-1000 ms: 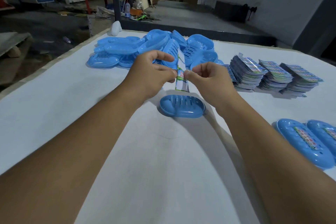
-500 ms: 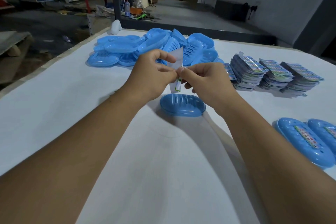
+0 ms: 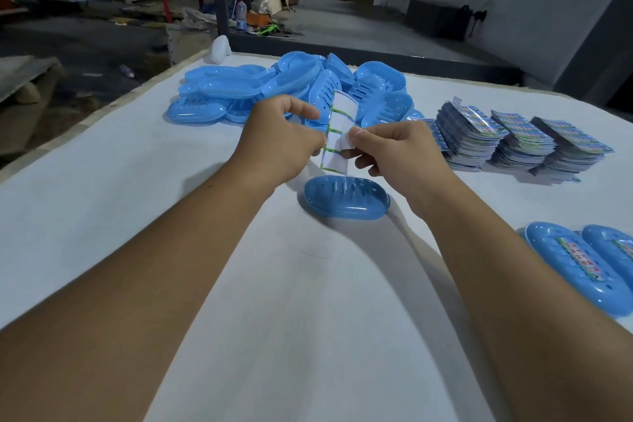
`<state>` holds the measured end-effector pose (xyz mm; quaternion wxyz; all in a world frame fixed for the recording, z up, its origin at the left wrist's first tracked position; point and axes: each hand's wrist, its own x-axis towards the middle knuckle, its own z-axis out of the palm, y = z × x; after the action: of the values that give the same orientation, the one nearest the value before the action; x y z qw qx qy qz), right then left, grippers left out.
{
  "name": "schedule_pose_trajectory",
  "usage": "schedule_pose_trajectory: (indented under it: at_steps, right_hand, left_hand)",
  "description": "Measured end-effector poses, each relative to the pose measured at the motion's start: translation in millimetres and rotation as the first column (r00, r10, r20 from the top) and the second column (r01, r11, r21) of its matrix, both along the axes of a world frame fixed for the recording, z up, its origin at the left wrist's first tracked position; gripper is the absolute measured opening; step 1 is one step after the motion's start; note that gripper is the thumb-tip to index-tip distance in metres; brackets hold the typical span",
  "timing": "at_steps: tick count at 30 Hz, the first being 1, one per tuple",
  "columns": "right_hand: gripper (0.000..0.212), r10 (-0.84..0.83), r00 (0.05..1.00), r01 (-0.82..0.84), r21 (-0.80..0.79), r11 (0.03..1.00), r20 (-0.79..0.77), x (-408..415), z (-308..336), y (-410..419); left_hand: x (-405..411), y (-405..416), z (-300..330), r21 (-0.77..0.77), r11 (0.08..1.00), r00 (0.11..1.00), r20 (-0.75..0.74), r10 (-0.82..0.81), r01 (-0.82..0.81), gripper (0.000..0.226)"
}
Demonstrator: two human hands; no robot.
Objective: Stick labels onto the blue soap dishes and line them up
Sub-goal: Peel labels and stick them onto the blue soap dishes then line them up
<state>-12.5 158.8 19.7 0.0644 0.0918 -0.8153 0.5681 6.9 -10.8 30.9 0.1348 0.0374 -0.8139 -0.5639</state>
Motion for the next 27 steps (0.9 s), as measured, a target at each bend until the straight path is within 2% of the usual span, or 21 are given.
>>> schedule_pose_trajectory:
  at_steps: [8,18,27]
  right_hand:
    - [0.023,-0.011,0.998,0.014,-0.057,0.998,0.064,-3.8,-0.1,5.1]
    - [0.020,-0.019,0.989,0.028,-0.059,0.998,0.145,-6.0,-1.8,8.3]
    - [0.019,-0.051,0.985,0.062,-0.057,0.996,0.163,-5.5,-0.4,8.1]
  left_hand:
    - [-4.8,-10.1,-1.3,0.037,0.995,0.995,0.049,0.091,-0.093,0.025]
    - [-16.5,-26.5,-7.8,-0.123,0.983,0.984,0.096,0.150,-0.138,0.026]
    - [-23.4,-31.3,-8.3,-0.084,0.981,0.972,0.143,0.187,-0.176,0.028]
